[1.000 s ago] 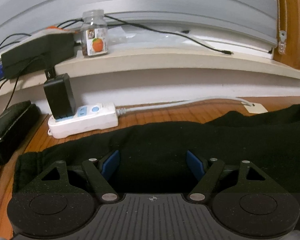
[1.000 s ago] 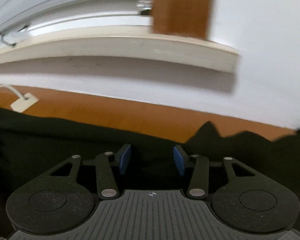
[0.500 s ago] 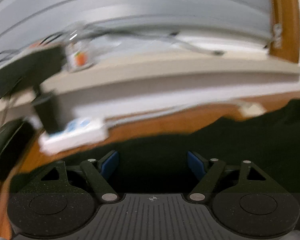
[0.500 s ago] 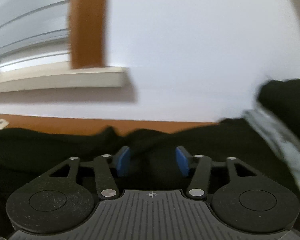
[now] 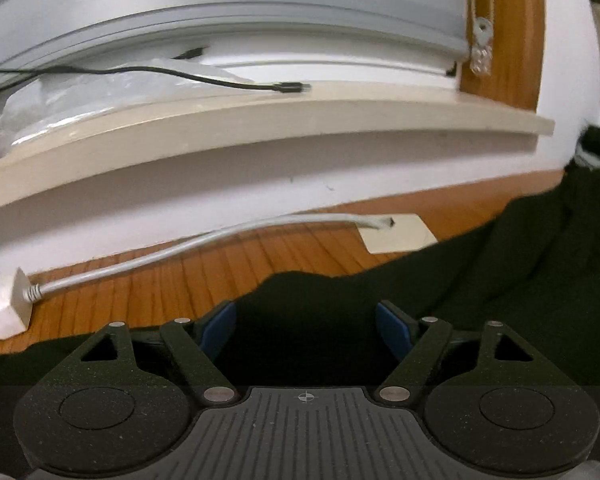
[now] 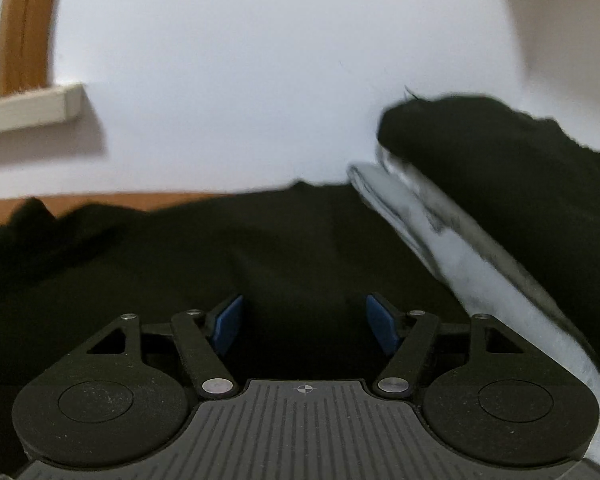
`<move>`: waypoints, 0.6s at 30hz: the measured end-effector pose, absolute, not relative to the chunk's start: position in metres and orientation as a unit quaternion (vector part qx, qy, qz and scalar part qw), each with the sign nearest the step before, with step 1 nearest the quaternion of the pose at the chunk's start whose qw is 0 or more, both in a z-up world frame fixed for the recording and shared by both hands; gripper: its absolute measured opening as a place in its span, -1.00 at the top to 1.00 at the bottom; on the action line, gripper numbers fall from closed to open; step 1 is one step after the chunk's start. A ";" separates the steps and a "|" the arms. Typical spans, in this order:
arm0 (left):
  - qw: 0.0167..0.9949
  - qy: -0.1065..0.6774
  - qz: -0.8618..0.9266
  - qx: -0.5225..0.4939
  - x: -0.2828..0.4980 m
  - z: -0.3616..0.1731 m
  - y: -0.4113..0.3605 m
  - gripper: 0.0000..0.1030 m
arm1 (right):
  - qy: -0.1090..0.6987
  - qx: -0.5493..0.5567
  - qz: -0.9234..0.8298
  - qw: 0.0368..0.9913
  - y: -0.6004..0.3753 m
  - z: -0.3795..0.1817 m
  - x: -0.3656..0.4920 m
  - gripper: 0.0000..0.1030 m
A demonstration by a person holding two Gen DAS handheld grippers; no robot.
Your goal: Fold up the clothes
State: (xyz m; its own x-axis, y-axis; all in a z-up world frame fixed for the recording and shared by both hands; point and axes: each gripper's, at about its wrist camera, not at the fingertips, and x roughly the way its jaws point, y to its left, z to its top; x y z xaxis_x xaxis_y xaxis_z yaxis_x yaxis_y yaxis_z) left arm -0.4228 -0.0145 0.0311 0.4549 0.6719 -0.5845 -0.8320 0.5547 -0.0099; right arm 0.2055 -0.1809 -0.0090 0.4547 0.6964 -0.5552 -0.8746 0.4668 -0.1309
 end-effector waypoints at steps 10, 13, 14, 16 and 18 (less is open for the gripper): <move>0.831 0.273 0.454 -0.168 -0.428 0.029 -0.010 -0.56 | 0.252 -0.187 0.520 0.795 -0.200 -0.011 0.217 -0.09; 0.830 0.274 0.456 -0.168 -0.429 0.029 -0.010 -0.56 | 0.256 -0.186 0.519 0.794 -0.215 -0.010 0.218 -0.08; 0.829 0.274 0.457 -0.169 -0.430 0.029 -0.010 -0.56 | 0.257 -0.186 0.519 0.794 -0.219 -0.010 0.218 -0.09; 0.828 0.275 0.458 -0.168 -0.430 0.029 -0.011 -0.56 | 0.260 -0.186 0.518 0.793 -0.229 -0.009 0.219 -0.09; 0.828 0.279 0.459 -0.163 -0.428 0.029 -0.011 -0.57 | 0.260 -0.187 0.517 0.794 -0.236 -0.009 0.219 -0.09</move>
